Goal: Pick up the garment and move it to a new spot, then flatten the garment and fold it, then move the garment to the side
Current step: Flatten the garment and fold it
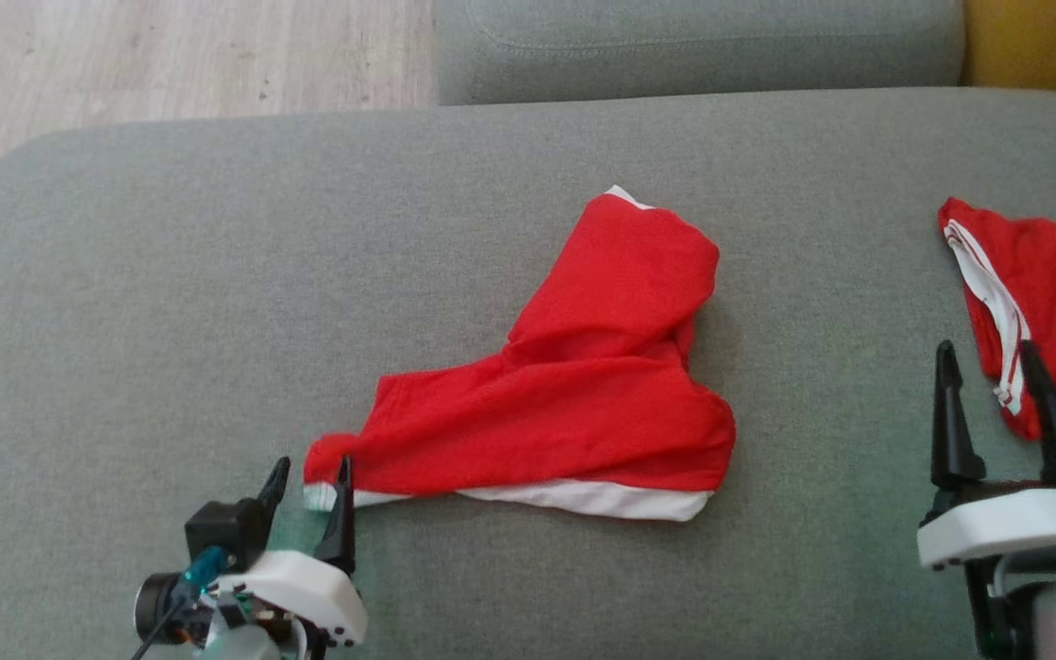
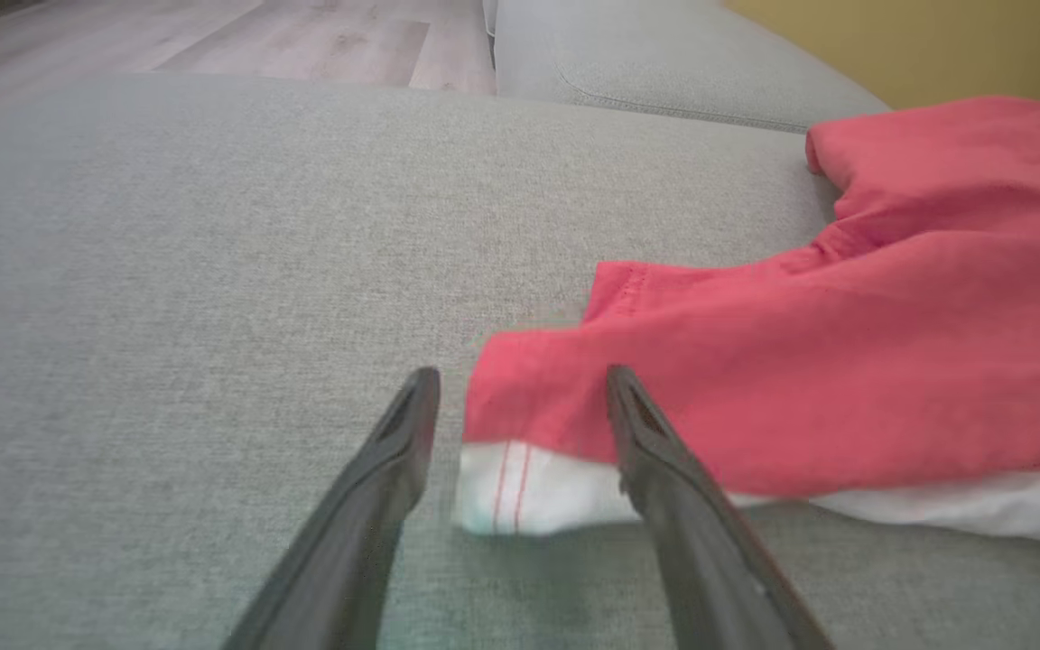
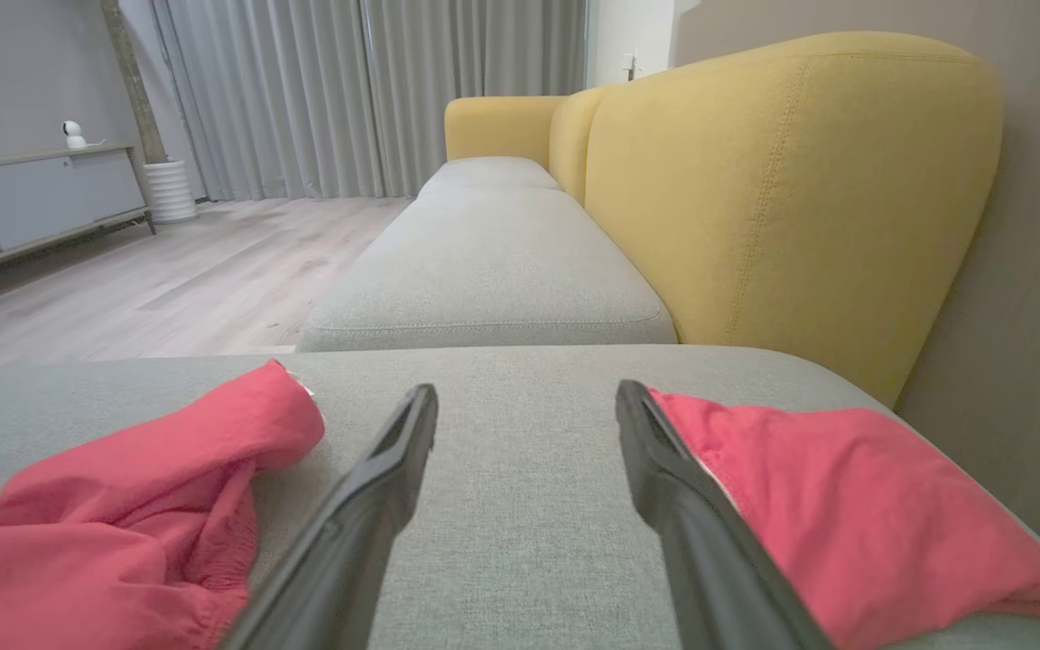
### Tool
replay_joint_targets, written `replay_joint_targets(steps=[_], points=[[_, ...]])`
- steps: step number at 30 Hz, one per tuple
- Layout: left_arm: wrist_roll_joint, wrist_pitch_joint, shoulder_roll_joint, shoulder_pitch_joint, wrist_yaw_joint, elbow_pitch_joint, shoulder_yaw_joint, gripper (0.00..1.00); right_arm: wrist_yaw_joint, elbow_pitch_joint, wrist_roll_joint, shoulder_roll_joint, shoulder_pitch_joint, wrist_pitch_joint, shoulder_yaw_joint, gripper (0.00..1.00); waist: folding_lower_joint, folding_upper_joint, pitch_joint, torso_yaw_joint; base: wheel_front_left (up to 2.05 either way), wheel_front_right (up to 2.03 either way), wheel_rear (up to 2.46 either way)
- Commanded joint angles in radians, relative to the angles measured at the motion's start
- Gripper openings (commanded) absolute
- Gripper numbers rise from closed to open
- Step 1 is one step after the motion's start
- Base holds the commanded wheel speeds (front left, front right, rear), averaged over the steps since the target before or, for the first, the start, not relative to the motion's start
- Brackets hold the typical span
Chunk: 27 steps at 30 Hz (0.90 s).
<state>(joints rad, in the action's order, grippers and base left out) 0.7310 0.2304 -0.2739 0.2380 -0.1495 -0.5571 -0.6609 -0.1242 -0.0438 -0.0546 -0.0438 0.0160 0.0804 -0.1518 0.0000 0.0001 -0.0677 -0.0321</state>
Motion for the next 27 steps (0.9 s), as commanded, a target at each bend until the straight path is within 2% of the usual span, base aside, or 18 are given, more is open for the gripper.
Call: replay_joint_targets(steps=[1, 8, 20, 27], points=[[0.01, 0.016, -0.018, 0.02, -0.003, 0.023, 0.044, 1.0, -0.007, 0.031, -0.007, -0.006, -0.018, 0.01, 0.028, 1.0, 0.0, -0.0001, 0.007, -0.004, 0.0, 0.0, 0.0], [0.002, 0.027, -0.036, -0.034, -0.009, 0.093, 0.068, 1.0, -0.007, 0.016, -0.005, -0.006, 0.002, 0.02, 0.047, 1.0, 0.0, -0.0001, 0.056, -0.024, 0.0, 0.0, 0.0], [-0.025, 0.031, -0.043, -0.186, -0.066, 0.289, 0.099, 1.0, -0.007, -0.002, -0.041, -0.006, 0.089, 0.045, 0.132, 1.0, 0.0, -0.0001, 0.129, -0.057, 0.0, 0.0, 0.0], [-0.034, 0.031, -0.054, -0.223, -0.086, 0.353, 0.112, 1.0, -0.007, -0.046, -0.077, -0.006, 0.125, 0.067, 0.192, 1.0, 0.0, -0.0001, 0.151, -0.065, 0.0, 0.0, 0.0]])
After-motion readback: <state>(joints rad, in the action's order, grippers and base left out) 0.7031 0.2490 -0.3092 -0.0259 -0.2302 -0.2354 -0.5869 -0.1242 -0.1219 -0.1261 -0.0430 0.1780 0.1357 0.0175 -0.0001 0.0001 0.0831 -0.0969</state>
